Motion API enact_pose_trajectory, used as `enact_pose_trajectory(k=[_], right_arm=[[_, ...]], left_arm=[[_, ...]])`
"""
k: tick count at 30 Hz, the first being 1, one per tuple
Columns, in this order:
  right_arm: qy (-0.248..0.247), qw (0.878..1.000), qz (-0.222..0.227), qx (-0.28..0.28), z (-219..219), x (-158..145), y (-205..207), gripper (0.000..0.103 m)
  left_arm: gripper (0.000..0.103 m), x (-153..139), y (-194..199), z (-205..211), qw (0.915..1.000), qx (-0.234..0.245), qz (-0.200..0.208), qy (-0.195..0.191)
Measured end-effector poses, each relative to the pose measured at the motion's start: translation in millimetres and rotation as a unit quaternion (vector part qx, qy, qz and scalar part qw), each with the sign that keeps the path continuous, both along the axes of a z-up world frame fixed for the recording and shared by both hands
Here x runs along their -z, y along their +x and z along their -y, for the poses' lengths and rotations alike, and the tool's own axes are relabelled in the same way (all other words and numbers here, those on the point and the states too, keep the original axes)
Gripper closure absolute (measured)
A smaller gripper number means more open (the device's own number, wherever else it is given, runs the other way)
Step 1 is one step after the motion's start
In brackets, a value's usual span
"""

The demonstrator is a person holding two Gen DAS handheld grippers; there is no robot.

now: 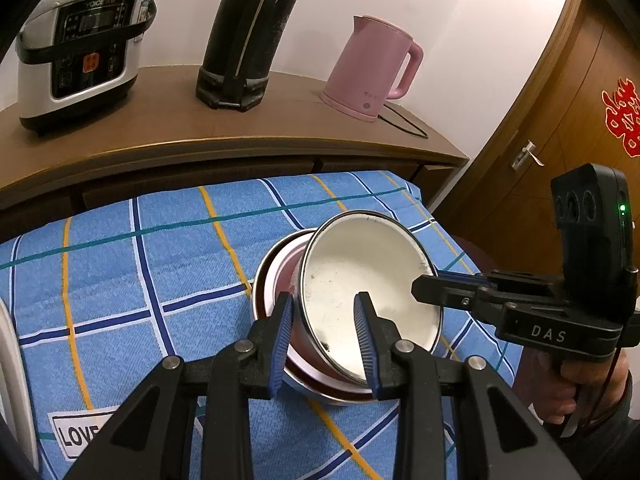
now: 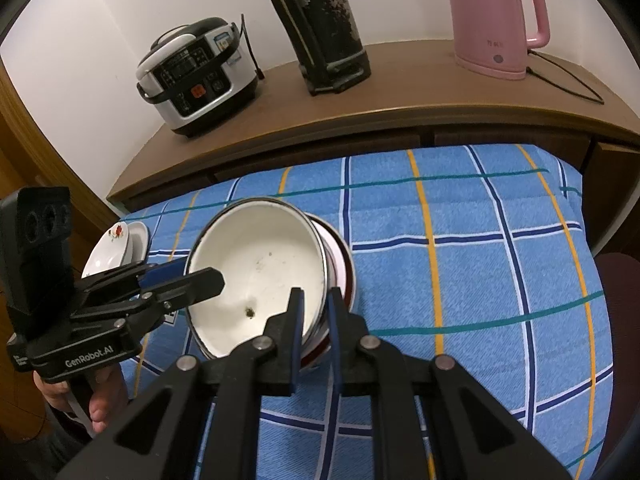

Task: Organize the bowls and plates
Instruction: 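Lower the white enamel bowl into the pink bowl with both grippers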

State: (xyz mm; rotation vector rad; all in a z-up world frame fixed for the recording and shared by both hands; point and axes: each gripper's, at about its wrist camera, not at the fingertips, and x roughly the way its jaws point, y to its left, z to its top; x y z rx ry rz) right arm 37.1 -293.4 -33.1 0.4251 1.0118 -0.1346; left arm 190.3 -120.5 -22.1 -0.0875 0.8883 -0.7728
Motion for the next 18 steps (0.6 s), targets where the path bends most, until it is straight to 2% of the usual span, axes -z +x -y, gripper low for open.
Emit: enact_pose_trajectory(k=[18], right_arm=[[-0.009, 1.000, -0.004, -0.005, 0.7, 2.1, 0.7, 0.092]], left_arm=[[0.070, -1.8, 0.7, -3.0, 1.0000, -0.003, 0.003, -0.006]])
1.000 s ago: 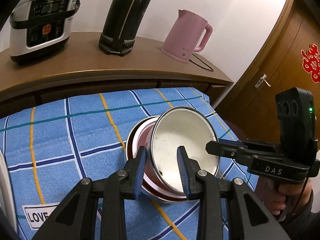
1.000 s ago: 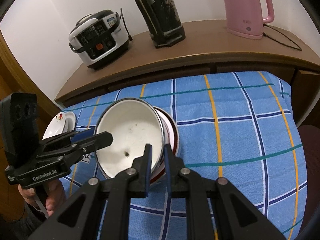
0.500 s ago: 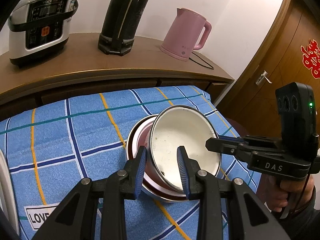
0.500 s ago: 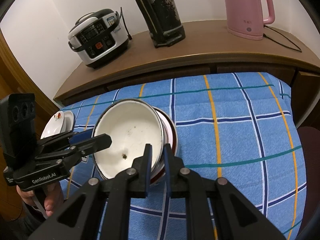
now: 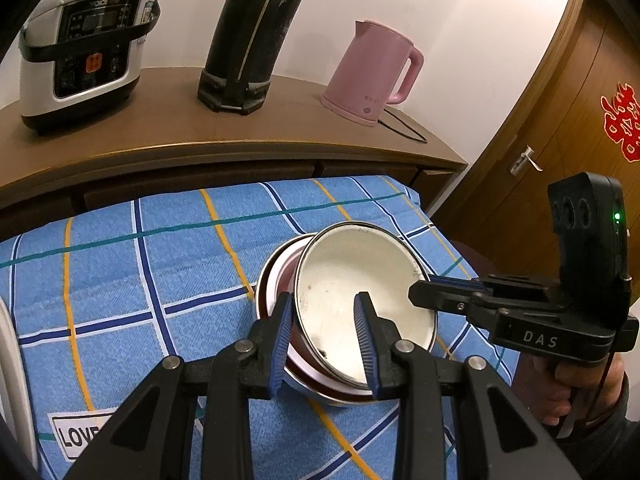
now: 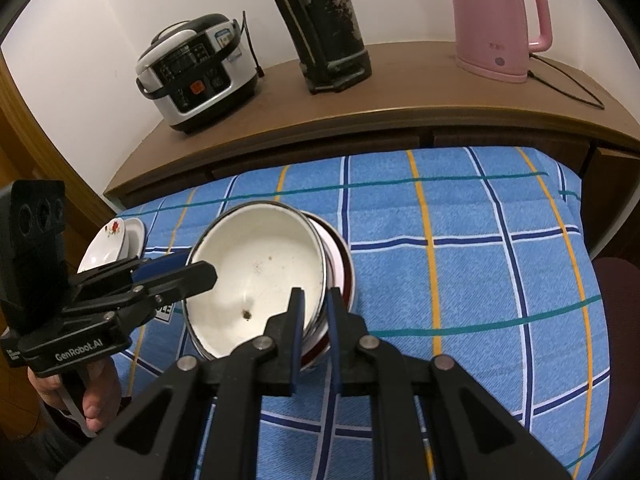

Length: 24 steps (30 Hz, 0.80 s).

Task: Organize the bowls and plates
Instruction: 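Lower the white enamel bowl into the pink bowl with both grippers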

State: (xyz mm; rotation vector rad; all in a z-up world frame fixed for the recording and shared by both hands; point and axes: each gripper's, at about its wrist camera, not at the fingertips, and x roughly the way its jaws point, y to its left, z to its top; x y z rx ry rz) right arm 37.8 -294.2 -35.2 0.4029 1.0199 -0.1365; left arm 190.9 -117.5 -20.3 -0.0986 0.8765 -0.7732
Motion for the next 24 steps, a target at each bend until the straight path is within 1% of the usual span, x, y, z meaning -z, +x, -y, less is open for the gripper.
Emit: enact_pose_trajectory(k=[4, 9, 14, 17, 24], right_arm=[[-0.001, 1.000, -0.001, 0.000, 1, 1, 0, 0.092], [-0.001, 1.000, -0.003, 0.001, 3, 3, 0, 0.092], [0.001, 1.000, -0.002, -0.002, 2, 4, 0, 0.092], [-0.001, 1.000, -0.003, -0.005, 0, 5, 0, 0.093], [0.000, 1.000, -0.001, -0.005, -1, 5, -1, 0.093]], left_arm=[[0.070, -1, -2, 1, 1.0000, 0.000, 0.008, 0.004], [0.070, -6, -11, 7, 0.9987, 0.004, 0.045, 0.022], [0.070, -7, -12, 8, 0.9975, -0.001, 0.063, 0.031], [0.070, -7, -15, 11, 0.9943, -0.009, 0.090, 0.056], [0.070, -5, -18, 17, 0.9884, -0.015, 0.123, 0.088]])
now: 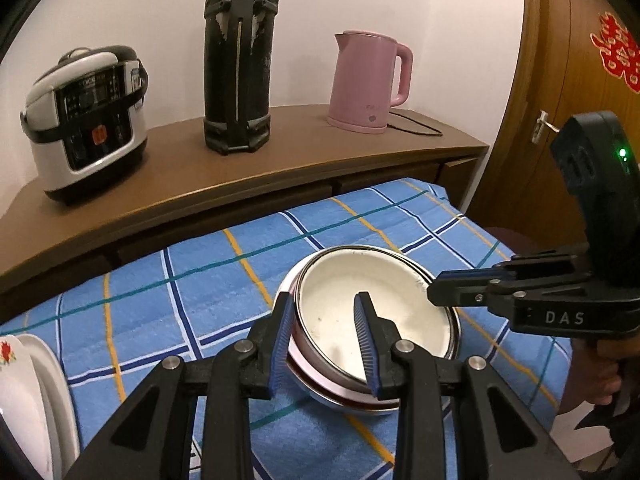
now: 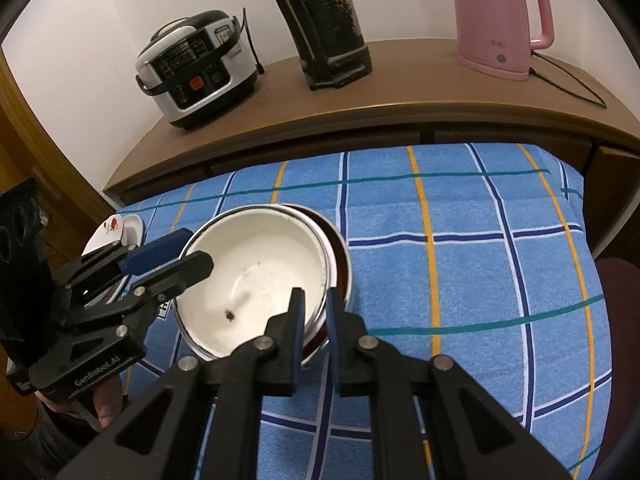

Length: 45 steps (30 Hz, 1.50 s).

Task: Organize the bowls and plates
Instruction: 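Lower the white enamel bowl into the pink bowl with both grippers, then open both grippers and release the white enamel bowl rim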

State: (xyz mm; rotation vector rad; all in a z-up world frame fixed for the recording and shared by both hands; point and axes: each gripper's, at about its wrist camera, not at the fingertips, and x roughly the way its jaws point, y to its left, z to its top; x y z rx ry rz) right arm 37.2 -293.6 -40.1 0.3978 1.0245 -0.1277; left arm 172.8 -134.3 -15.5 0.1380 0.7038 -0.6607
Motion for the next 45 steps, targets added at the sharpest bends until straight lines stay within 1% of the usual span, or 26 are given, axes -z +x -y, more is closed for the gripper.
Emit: enact_pose_trajectory(k=[8, 14, 37, 41, 44, 45], right_arm=[[0.000, 1.000, 0.001, 0.000, 0.1, 0.8, -1.2, 0.093], [-0.012, 1.000, 0.004, -0.003, -3.1, 0.6, -1.6, 0.093], [-0.012, 1.000, 0.008, -0.004, -3.3, 0.4, -3.6, 0.093], [-0.011, 1.000, 0.008, -0.005, -3.3, 0.6, -3.7, 0.093], [-0.009, 1.000, 0.012, -0.003, -2.8, -0.3, -4.3, 0.092], [-0.007, 1.000, 0.017, 0.001, -1.8, -1.1, -5.9, 0.090]], left_arm=[[0.070, 0.9, -1.0, 1.2, 1.0000, 0.001, 0.007, 0.004], [0.070, 3.2, -4.9, 6.0, 0.9994, -0.002, 0.025, 0.023], [0.070, 4.6, -3.3, 5.6, 0.9994, -0.009, 0.023, 0.023], [0.070, 6.1, -5.1, 8.2, 0.9982, -0.019, 0.038, 0.041], [0.062, 7.4, -1.8, 6.9, 0.9974, -0.032, 0.040, 0.050], [0.054, 7.9, -1.1, 6.7, 0.9974, -0.034, 0.039, 0.051]])
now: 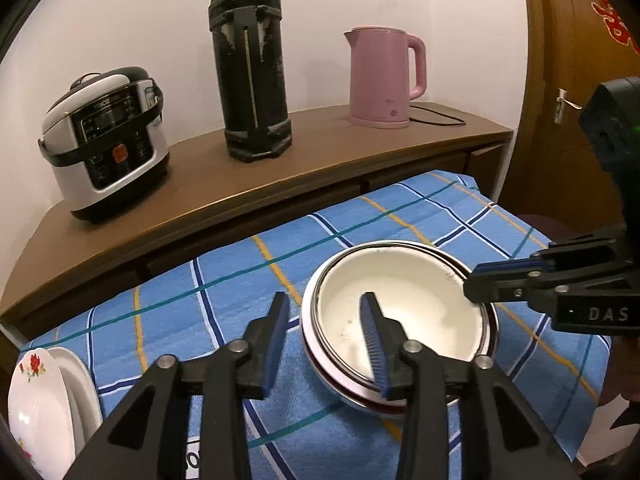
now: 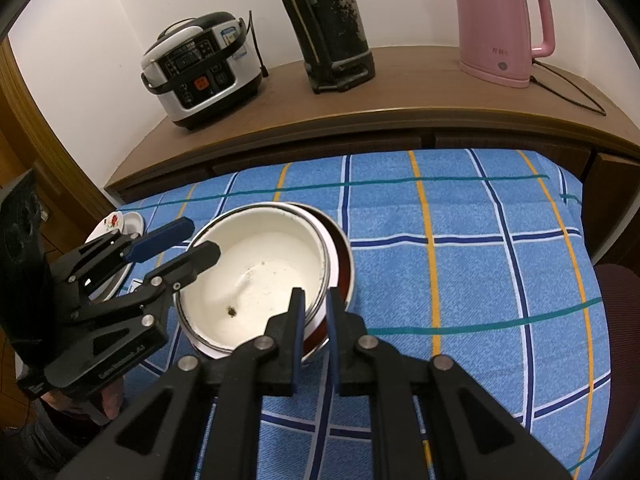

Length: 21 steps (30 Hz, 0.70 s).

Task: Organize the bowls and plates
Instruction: 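Open both grippers and release the white enamel bowl rim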

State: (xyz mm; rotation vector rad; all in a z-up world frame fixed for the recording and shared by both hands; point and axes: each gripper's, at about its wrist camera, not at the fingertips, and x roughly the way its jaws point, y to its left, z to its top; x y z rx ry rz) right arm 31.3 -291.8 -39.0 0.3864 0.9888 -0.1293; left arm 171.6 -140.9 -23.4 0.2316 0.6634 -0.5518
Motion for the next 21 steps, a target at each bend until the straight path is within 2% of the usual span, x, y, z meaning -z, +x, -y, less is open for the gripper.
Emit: enact_pose_trajectory(k=[1, 2, 3, 4, 5, 8, 10, 13, 21], right_arm=[[-0.001, 1.000, 0.008, 0.008, 2, -2, -2, 0.090], [-0.005, 1.000, 0.013, 0.013, 3, -4, -3, 0.086], [-0.014, 0.999, 0.020, 0.020, 5, -6, -5, 0.072], [-0.020, 0.999, 0.024, 0.025, 6, -8, -5, 0.063], [-0.024, 0.999, 0.026, 0.028, 7, -9, -5, 0.048], [-0.017, 0.999, 0.021, 0.027, 8, -4, -4, 0.046], [-0.012, 0.999, 0.018, 0.026, 8, 0, -3, 0.046], [-0.005, 1.000, 0.017, 0.024, 7, 5, -2, 0.046], [0.018, 0.999, 0.011, 0.024, 4, 17, 1, 0.047]], left_arm=[[0.041, 1, 1, -1, 1.0000, -0.006, 0.001, 0.003], [0.035, 1, 3, -2, 0.9999, -0.015, 0.002, 0.006], [0.028, 1, 4, -3, 0.9996, -0.026, 0.005, 0.009], [0.026, 2, 7, -5, 0.9993, -0.035, 0.004, 0.010], [0.024, 4, 10, -6, 0.9991, -0.041, -0.003, 0.011], [0.022, 18, 27, -12, 0.9963, -0.052, -0.069, 0.004], [0.022, 22, 34, -20, 0.9927, -0.050, -0.106, -0.026], [0.022, 23, 35, -24, 0.9902, -0.051, -0.121, -0.046], [0.022, 26, 28, -13, 0.9894, -0.023, -0.134, -0.050]])
